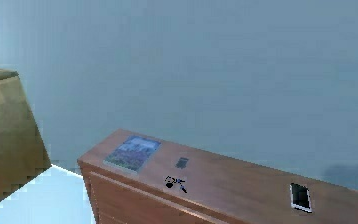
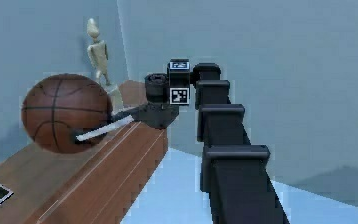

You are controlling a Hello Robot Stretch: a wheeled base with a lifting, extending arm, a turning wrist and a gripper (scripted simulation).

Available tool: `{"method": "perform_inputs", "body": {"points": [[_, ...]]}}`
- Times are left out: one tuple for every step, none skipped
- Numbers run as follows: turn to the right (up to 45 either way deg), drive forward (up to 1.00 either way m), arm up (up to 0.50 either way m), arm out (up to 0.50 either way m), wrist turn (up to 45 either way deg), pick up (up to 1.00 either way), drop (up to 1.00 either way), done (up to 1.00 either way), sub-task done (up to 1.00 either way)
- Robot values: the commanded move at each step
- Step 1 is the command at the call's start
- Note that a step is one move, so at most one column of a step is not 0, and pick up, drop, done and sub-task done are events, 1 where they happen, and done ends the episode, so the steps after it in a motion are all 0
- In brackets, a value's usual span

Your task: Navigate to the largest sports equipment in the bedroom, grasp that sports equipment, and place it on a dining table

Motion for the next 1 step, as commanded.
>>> {"method": "perform_inputs", "body": {"points": [[0.0, 0.0, 0.0, 0.0, -45.0, 0.0, 0.0, 0.0, 0.0]]}}
